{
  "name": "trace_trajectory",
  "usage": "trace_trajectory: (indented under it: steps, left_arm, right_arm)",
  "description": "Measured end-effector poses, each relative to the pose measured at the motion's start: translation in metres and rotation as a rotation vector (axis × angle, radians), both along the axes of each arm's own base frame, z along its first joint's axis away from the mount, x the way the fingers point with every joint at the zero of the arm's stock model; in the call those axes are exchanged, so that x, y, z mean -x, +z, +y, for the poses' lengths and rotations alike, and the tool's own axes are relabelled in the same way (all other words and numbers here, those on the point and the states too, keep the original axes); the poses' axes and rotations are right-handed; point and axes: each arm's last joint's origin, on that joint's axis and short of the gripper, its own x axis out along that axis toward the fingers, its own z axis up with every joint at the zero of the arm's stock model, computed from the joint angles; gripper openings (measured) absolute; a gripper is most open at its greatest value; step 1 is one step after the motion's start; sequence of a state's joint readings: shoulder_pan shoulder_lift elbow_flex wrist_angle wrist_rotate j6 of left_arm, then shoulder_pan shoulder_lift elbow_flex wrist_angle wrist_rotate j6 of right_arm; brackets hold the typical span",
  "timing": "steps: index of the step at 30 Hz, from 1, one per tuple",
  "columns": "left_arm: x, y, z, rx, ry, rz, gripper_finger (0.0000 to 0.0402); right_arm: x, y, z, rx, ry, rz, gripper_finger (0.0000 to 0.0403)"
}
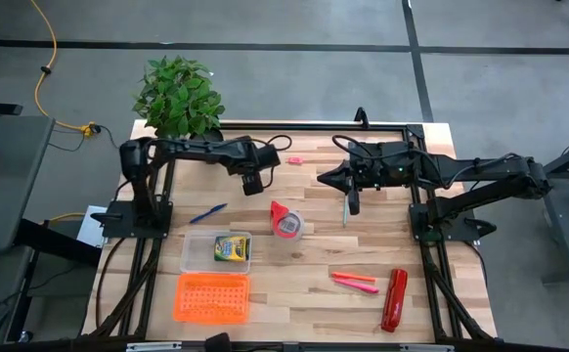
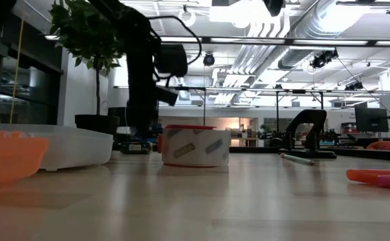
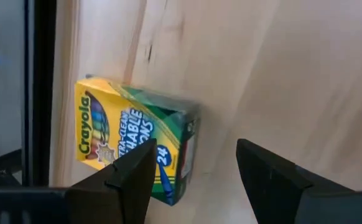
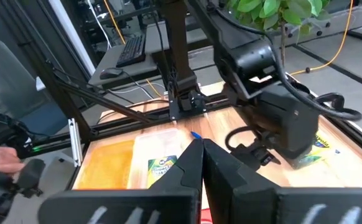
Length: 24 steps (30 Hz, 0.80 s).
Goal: Pack school essentials
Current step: Put the yellow crayon box into the orange supply box
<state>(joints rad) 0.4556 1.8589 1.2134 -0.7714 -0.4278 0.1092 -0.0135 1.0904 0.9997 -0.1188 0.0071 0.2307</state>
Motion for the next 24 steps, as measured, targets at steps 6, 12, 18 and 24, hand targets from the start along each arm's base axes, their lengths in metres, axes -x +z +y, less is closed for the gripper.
trace_trajectory:
  steps: [6, 12, 18, 24]
  left_arm:
    - [0.004, -0.010, 0.013, 0.013, 0.038, 0.026, 0.0211]
    - [0.009, -0.016, 0.022, 0.041, 0.033, 0.048, 0.0186]
    - [0.011, -0.015, 0.025, 0.057, 0.014, 0.049, 0.0128]
    - [0.010, -0.015, 0.025, 0.079, -0.005, 0.039, 0.0025]
  right_arm:
    - [0.000, 0.000, 0.000, -0.016, -0.004, 0.001, 0.0000]
    - [0.000, 0.000, 0.000, -0.030, -0.007, 0.001, 0.0000]
    - [0.000, 0.000, 0.000, -0.030, -0.007, 0.001, 0.0000]
    - [0.000, 0.000, 0.000, -0.033, -0.008, 0.004, 0.0000]
